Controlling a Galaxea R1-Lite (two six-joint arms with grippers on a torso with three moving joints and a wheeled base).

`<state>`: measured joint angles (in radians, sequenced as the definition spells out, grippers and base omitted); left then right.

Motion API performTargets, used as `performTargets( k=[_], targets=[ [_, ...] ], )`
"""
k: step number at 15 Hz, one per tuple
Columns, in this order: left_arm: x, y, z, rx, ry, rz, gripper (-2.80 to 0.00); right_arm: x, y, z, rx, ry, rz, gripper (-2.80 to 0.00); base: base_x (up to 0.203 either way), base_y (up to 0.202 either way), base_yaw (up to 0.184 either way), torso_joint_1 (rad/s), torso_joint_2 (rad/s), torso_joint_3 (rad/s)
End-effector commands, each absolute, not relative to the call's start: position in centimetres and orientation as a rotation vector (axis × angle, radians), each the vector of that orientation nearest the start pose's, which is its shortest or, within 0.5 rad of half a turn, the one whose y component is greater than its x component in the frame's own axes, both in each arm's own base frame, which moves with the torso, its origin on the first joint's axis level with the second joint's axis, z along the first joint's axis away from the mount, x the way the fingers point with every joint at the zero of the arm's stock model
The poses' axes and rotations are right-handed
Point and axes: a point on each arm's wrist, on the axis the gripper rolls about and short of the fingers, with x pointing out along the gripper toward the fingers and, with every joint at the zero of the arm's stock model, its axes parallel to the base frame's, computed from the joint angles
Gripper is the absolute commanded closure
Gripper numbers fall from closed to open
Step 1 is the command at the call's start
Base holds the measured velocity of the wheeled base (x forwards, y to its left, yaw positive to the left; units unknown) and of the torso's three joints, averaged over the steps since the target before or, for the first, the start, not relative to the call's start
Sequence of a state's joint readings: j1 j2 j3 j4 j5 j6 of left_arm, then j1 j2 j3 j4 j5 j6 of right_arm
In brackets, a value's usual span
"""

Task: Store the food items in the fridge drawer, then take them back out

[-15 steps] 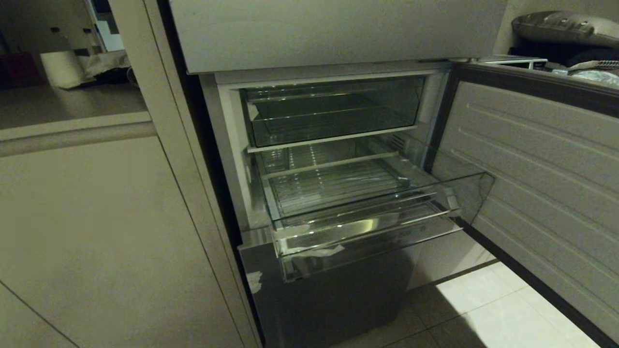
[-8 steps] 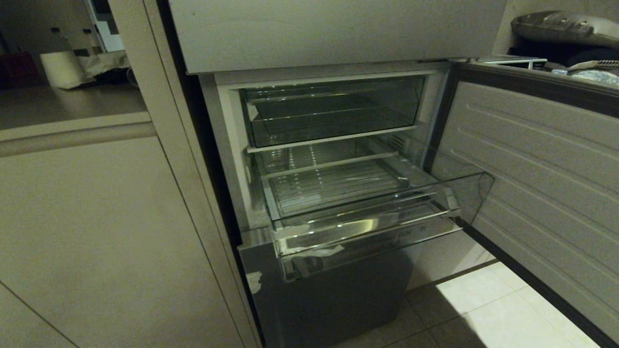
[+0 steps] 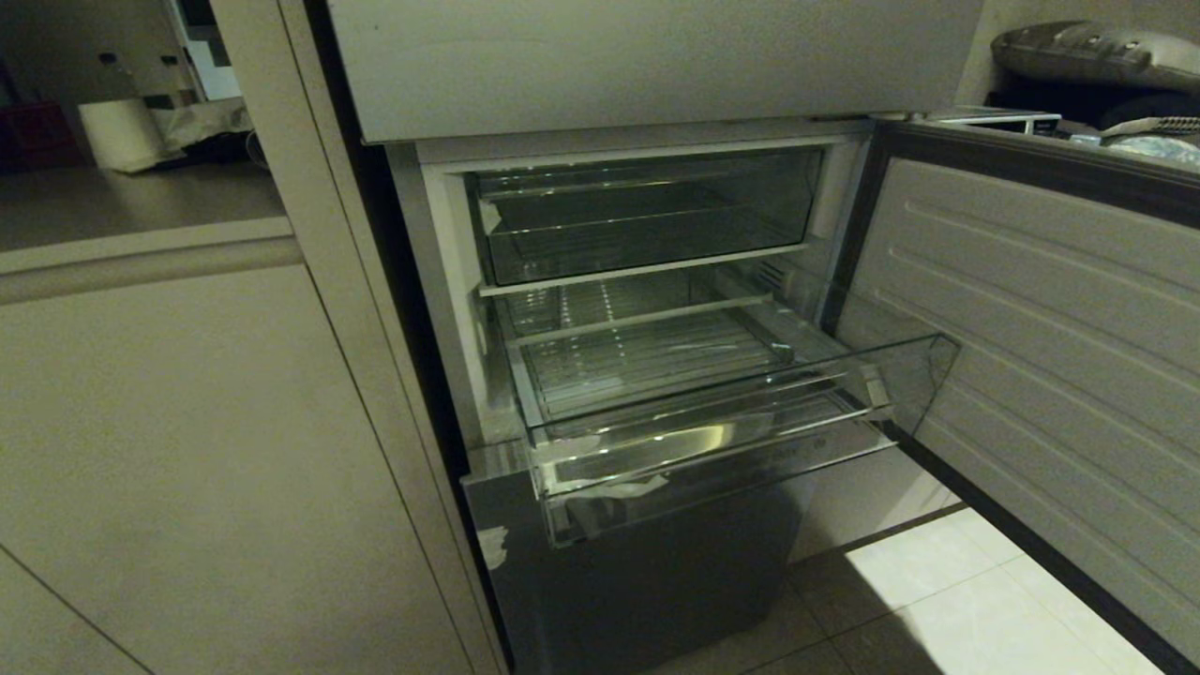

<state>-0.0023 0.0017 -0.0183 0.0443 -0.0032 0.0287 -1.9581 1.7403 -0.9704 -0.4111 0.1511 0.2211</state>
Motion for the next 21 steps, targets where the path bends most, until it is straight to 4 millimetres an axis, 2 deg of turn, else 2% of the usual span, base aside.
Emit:
performTargets(
  k=[1, 9, 10, 17, 19, 21],
  targets=[
    [-2.4, 0.0, 7.6, 0.029, 0.029, -0.007, 0.00, -12.6, -30.5, 17.9, 0.555, 0.021, -1.825, 0.00, 0.000, 0.000, 0.000, 0.000, 0.00, 0.000],
    [-2.4, 0.0, 7.6, 0.029, 0.029, -0.007, 0.00, -13.0, -31.3, 17.0, 0.577, 0.037, -1.795, 0.00, 0.000, 0.000, 0.000, 0.000, 0.00, 0.000],
    [-2.4, 0.0, 7.6, 0.029, 0.029, -0.007, 0.00, -13.2, -31.4, 16.6, 0.577, 0.056, -1.795, -2.80, 0.000, 0.000, 0.000, 0.000, 0.00, 0.000],
    [-2.4, 0.0, 7.6, 0.029, 0.029, -0.006, 0.00, -13.6, -31.7, 16.2, 0.596, 0.049, -1.760, -2.80, 0.000, 0.000, 0.000, 0.000, 0.00, 0.000],
    [-2.4, 0.0, 7.6, 0.029, 0.029, -0.006, 0.00, -13.6, -31.4, 17.1, 0.571, 0.026, -1.762, -2.80, 0.000, 0.000, 0.000, 0.000, 0.00, 0.000],
    [-2.4, 0.0, 7.6, 0.029, 0.029, -0.006, 0.00, -13.4, -30.9, 19.2, 0.530, -0.036, -1.753, -2.80, 0.000, 0.000, 0.000, 0.000, 0.00, 0.000]
  ],
)
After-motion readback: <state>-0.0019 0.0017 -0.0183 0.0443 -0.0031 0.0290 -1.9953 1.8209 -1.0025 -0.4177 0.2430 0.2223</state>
